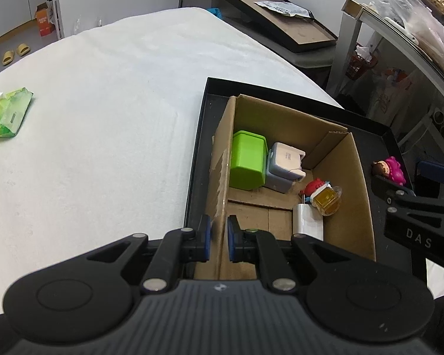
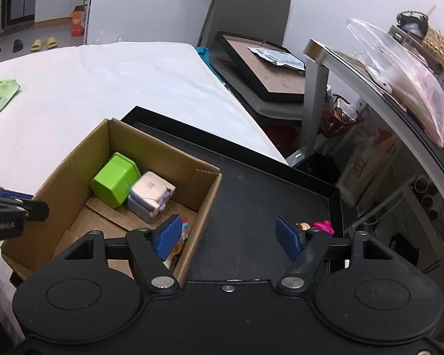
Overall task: Organize rigid objects
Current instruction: 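Move the right tool to the brown-haired doll and grasp it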
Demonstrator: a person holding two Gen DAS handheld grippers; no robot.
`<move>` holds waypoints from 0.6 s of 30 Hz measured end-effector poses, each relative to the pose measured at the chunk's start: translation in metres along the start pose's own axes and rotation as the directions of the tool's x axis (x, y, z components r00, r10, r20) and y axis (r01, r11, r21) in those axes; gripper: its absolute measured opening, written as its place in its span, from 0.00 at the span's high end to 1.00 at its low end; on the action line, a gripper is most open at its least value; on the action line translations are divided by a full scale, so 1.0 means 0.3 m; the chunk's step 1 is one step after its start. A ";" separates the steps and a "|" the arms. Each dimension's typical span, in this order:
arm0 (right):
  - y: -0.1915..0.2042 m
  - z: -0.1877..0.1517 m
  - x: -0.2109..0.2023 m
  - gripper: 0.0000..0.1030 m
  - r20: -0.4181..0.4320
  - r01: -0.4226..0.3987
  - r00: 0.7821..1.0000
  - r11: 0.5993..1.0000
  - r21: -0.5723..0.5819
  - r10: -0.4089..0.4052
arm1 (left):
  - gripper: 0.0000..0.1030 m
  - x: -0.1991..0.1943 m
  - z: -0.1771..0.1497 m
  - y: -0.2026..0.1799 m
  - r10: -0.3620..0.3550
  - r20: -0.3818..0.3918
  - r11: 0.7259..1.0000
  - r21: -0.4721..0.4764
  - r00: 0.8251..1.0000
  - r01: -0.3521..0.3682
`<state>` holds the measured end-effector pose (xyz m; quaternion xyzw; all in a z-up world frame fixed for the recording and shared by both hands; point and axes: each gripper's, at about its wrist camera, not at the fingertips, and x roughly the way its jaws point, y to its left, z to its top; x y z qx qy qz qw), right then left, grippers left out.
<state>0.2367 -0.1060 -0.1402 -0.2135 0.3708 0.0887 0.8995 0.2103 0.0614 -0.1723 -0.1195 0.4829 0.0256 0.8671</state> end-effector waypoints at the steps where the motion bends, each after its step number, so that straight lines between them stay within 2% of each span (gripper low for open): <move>1: -0.007 -0.006 -0.001 0.32 0.002 0.000 1.000 1.000 0.006 0.000 | 0.90 -0.002 -0.001 -0.002 0.002 0.003 1.000 0.002 1.000 -0.002; 9: -0.078 -0.048 0.023 0.31 -0.001 0.021 1.000 0.997 0.072 -0.021 | 0.86 -0.022 -0.006 -0.019 0.015 0.029 1.000 0.019 0.999 -0.016; 18: -0.190 -0.099 0.083 0.31 -0.012 0.052 0.999 0.982 0.184 -0.051 | 0.81 -0.008 0.001 -0.024 0.039 0.016 0.999 0.005 0.999 -0.039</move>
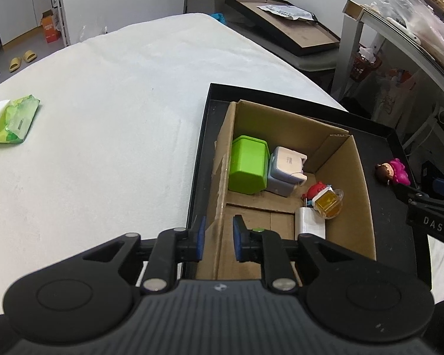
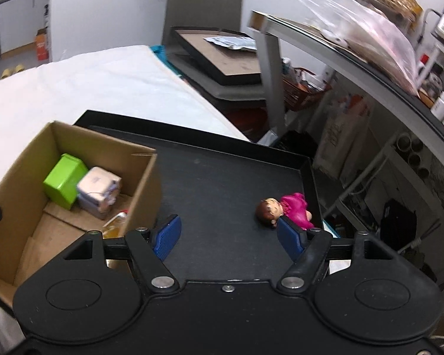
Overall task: Organize rigid objects
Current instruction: 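Move the right tool to the brown-haired doll and grasp it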
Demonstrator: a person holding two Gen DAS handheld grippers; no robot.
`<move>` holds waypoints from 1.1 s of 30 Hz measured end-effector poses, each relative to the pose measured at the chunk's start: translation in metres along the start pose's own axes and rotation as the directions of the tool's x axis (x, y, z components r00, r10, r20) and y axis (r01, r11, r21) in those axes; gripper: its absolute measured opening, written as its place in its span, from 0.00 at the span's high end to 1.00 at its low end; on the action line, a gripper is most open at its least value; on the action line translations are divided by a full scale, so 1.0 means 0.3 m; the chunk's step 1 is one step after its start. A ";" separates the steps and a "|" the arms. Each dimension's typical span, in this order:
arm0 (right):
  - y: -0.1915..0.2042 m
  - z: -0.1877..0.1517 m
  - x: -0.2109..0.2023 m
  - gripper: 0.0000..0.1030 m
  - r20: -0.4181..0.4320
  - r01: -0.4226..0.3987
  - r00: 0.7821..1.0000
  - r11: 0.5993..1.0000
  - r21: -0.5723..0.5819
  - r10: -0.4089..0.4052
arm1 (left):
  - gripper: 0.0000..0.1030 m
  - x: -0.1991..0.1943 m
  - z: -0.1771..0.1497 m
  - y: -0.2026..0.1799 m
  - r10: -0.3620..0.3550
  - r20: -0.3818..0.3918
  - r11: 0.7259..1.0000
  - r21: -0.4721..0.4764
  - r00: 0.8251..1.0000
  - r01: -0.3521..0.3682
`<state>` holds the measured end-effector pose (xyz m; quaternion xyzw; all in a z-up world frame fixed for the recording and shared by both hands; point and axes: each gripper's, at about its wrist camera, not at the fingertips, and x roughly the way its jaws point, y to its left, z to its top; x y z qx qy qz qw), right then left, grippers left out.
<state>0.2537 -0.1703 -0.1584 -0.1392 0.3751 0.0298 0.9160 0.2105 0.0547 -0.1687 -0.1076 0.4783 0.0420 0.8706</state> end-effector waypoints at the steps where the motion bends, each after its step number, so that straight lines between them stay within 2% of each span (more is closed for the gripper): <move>1: -0.014 -0.004 0.008 0.31 0.000 0.000 1.000 1.000 0.013 0.000 | 0.78 0.001 0.001 -0.002 0.004 0.000 1.000 -0.001 1.000 -0.004; 8: -0.089 -0.021 0.071 0.31 0.007 -0.008 1.000 0.997 0.079 0.007 | 0.59 0.004 -0.001 -0.030 0.039 0.009 0.999 0.036 0.999 -0.039; 13: -0.143 -0.038 0.128 0.32 0.022 -0.019 1.000 0.992 0.124 0.016 | 0.56 0.009 -0.004 -0.058 0.079 0.021 0.994 0.078 0.997 -0.080; 20: -0.207 -0.092 0.217 0.33 0.044 -0.098 0.995 0.965 0.244 0.090 | 0.55 0.017 -0.012 -0.097 0.128 0.032 0.982 0.137 0.991 -0.131; 26: -0.236 -0.094 0.290 0.33 0.053 -0.117 0.993 0.953 0.279 0.107 | 0.55 0.039 -0.007 -0.134 0.178 0.038 0.969 0.165 0.983 -0.182; 29: -0.237 -0.091 0.327 0.33 0.058 -0.100 0.994 0.959 0.265 0.088 | 0.55 0.055 -0.003 -0.148 0.196 0.031 0.966 0.166 0.980 -0.198; 33: -0.234 -0.089 0.378 0.33 0.056 -0.124 0.992 0.955 0.270 0.113 | 0.55 0.079 -0.001 -0.168 0.226 0.019 0.957 0.182 0.974 -0.225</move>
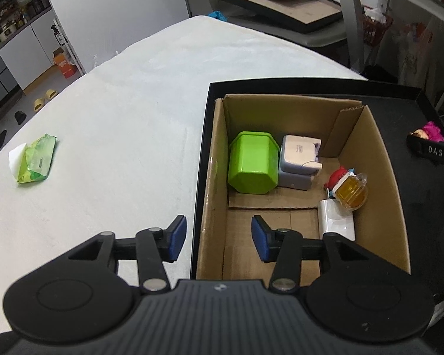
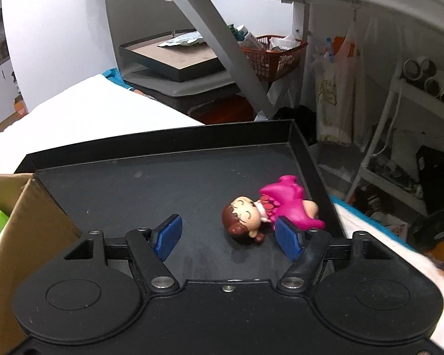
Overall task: Organize rigid objects
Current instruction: 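Move the right tool to the brown-haired doll and grasp it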
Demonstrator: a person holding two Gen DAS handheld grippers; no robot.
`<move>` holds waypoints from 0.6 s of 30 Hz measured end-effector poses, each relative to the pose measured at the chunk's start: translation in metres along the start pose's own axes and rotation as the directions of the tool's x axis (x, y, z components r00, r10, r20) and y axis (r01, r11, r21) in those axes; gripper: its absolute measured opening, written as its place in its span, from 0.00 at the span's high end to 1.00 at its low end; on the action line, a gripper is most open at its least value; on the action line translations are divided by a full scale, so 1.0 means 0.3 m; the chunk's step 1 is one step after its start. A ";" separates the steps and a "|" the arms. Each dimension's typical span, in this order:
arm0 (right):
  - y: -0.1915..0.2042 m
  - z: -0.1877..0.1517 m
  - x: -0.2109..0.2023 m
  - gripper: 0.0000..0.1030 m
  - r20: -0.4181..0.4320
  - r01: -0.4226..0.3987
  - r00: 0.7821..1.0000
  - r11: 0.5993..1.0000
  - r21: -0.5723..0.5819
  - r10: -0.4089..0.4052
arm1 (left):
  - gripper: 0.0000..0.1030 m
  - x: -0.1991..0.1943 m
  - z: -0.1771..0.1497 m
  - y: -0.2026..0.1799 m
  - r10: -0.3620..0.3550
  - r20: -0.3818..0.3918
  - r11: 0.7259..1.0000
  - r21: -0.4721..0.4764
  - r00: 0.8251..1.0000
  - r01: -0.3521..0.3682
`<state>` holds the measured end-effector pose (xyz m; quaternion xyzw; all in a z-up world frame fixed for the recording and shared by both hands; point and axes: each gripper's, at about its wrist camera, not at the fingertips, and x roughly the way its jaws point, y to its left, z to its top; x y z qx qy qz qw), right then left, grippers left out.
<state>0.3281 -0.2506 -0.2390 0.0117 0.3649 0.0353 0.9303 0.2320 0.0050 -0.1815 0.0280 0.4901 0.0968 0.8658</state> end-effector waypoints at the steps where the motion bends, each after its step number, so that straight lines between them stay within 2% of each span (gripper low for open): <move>1: 0.001 0.000 0.011 0.34 0.004 -0.001 1.000 1.000 -0.004 0.001 | 0.55 0.003 0.001 -0.005 0.005 -0.002 1.000 0.005 1.000 -0.005; 13: -0.030 -0.002 0.083 0.36 -0.015 -0.002 1.000 0.999 0.054 0.002 | 0.55 0.039 0.026 -0.025 0.033 -0.050 0.999 -0.002 0.998 -0.033; 14: -0.033 -0.005 0.083 0.43 -0.015 0.008 1.000 0.998 0.058 -0.007 | 0.55 0.039 0.026 -0.028 0.033 -0.052 0.999 0.002 0.998 -0.033; 15: -0.034 -0.007 0.078 0.55 -0.008 0.029 1.000 0.998 0.051 -0.029 | 0.55 0.037 0.025 -0.030 0.029 -0.052 1.000 0.005 0.998 -0.029; 18: -0.053 -0.005 0.075 0.58 -0.011 0.024 1.000 0.997 0.077 -0.024 | 0.55 0.027 0.027 -0.035 0.014 -0.040 1.000 0.009 0.999 -0.014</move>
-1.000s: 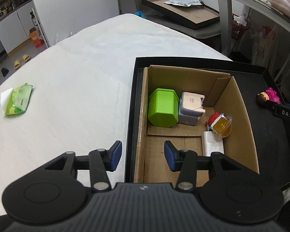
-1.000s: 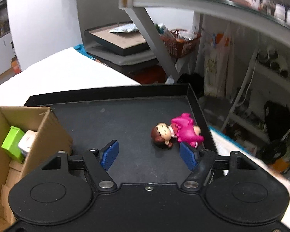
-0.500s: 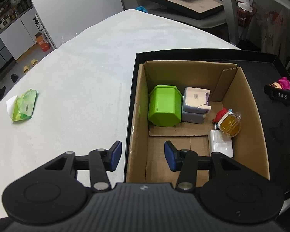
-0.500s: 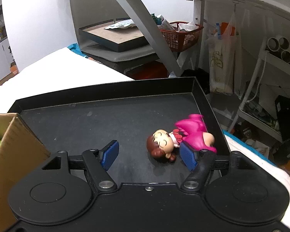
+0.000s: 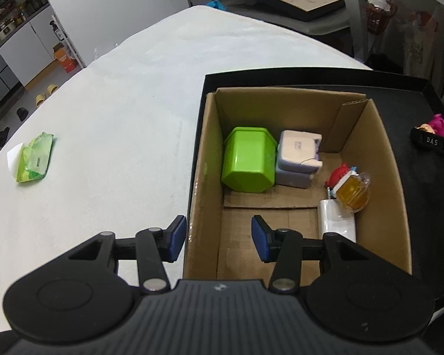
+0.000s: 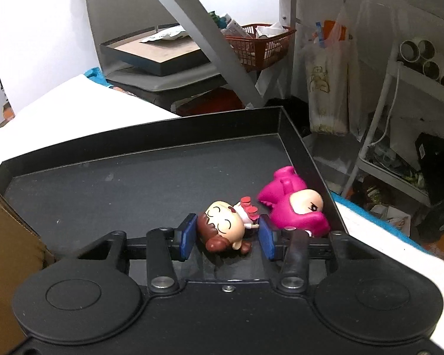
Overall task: Organize rigid objects
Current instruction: 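Move the right tool to the brown-haired doll and grasp it, then lift the doll with the right tool and carry it over the box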
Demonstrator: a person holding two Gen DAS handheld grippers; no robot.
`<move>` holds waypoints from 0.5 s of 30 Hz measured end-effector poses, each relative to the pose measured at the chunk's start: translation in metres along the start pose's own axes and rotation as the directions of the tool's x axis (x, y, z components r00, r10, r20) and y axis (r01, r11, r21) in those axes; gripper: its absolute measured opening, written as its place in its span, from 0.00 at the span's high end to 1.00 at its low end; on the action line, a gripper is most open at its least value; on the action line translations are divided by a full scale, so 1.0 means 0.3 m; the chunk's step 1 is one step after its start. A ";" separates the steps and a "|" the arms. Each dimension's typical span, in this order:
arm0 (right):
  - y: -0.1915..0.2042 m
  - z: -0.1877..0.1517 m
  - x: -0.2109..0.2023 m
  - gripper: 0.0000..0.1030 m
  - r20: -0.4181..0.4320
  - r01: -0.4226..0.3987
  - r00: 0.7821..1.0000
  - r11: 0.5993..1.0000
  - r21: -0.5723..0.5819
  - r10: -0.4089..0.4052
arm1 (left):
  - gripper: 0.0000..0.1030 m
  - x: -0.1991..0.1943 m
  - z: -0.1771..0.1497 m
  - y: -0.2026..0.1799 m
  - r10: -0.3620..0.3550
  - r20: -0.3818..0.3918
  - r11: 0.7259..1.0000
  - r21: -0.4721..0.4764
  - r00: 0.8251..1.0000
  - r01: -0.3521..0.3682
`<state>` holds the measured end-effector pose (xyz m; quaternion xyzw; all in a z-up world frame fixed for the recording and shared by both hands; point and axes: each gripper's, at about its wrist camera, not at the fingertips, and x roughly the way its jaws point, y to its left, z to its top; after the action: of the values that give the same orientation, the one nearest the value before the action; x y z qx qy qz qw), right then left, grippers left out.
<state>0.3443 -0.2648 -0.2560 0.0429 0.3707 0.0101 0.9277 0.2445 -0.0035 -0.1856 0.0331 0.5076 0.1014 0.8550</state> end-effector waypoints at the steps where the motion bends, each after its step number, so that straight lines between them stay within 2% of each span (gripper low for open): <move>1: -0.003 0.000 -0.003 0.58 -0.002 0.000 1.000 1.000 0.005 0.000 | 0.55 -0.003 0.000 -0.002 -0.005 0.002 1.000 0.001 1.000 0.005; 15: -0.019 0.034 -0.090 0.58 -0.019 -0.021 1.000 0.999 0.035 0.021 | 0.55 -0.028 -0.005 0.017 -0.061 0.021 0.998 -0.028 0.998 0.062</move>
<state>0.3317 -0.2727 -0.2304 0.0631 0.3792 0.0138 0.9230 0.2385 -0.0002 -0.1782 0.0063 0.4984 0.0819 0.8630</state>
